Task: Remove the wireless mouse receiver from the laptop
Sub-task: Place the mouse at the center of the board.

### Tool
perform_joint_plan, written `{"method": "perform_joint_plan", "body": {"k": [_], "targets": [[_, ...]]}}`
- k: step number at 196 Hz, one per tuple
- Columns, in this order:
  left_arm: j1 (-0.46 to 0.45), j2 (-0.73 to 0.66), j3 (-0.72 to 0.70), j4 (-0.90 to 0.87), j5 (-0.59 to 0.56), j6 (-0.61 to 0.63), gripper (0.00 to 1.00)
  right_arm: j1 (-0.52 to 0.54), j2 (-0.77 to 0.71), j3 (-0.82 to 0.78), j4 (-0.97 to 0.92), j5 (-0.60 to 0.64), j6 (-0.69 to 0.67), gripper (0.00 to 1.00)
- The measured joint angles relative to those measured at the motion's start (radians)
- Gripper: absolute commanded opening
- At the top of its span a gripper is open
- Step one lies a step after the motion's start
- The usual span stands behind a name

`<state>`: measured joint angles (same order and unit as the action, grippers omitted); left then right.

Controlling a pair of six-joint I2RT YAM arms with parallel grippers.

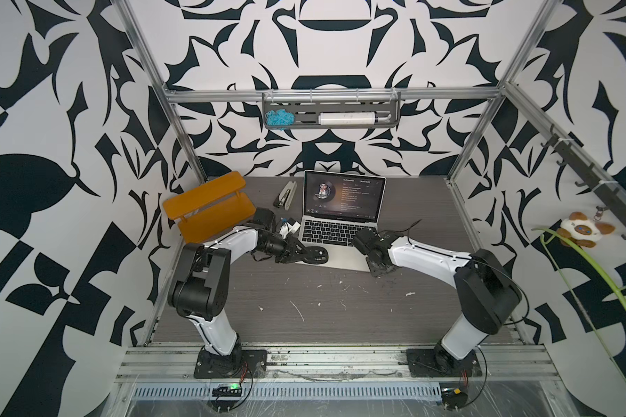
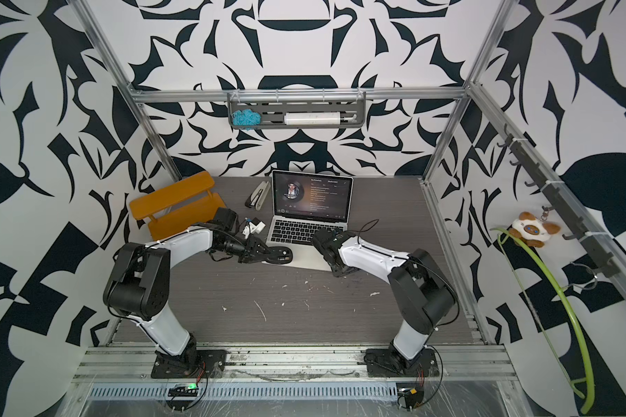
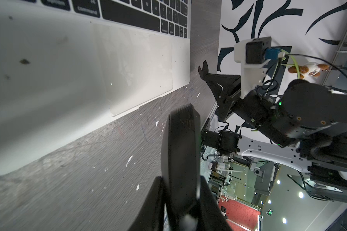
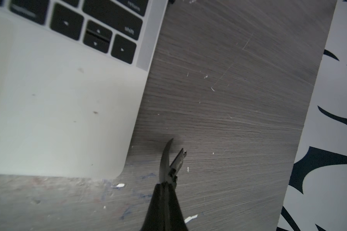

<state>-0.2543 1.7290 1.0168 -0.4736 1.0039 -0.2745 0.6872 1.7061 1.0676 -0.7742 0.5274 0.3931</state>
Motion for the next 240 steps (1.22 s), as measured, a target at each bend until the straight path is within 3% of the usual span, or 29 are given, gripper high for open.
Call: {"method": "perform_joint_plan", "body": {"k": [79,116,148,168,194,206,226,240], "targets": [[-0.154,0.052,-0.112,0.187,-0.072,-0.127,0.00,-0.086,0.140,0.001,0.069,0.023,-0.030,0.00],[-0.172,0.089,-0.131,0.224,-0.089,-0.136,0.00,-0.087,0.111,-0.004,0.085,-0.018,-0.050,0.33],[-0.172,0.089,-0.131,0.244,-0.095,-0.138,0.02,-0.087,0.042,-0.007,0.098,-0.093,-0.045,0.45],[-0.172,0.090,-0.131,0.249,-0.096,-0.137,0.10,-0.088,-0.006,-0.007,0.098,-0.125,-0.043,0.52],[-0.172,0.094,-0.133,0.260,-0.091,-0.135,0.20,-0.109,-0.070,-0.006,0.105,-0.179,-0.055,0.55],[-0.172,0.099,-0.135,0.268,-0.085,-0.132,0.29,-0.138,-0.105,-0.006,0.114,-0.218,-0.067,0.56],[-0.172,0.116,-0.135,0.282,-0.071,-0.126,0.32,-0.203,-0.163,-0.002,0.130,-0.288,-0.088,0.57],[-0.172,0.127,-0.136,0.292,-0.068,-0.121,0.43,-0.243,-0.204,0.002,0.145,-0.338,-0.100,0.61]]}}
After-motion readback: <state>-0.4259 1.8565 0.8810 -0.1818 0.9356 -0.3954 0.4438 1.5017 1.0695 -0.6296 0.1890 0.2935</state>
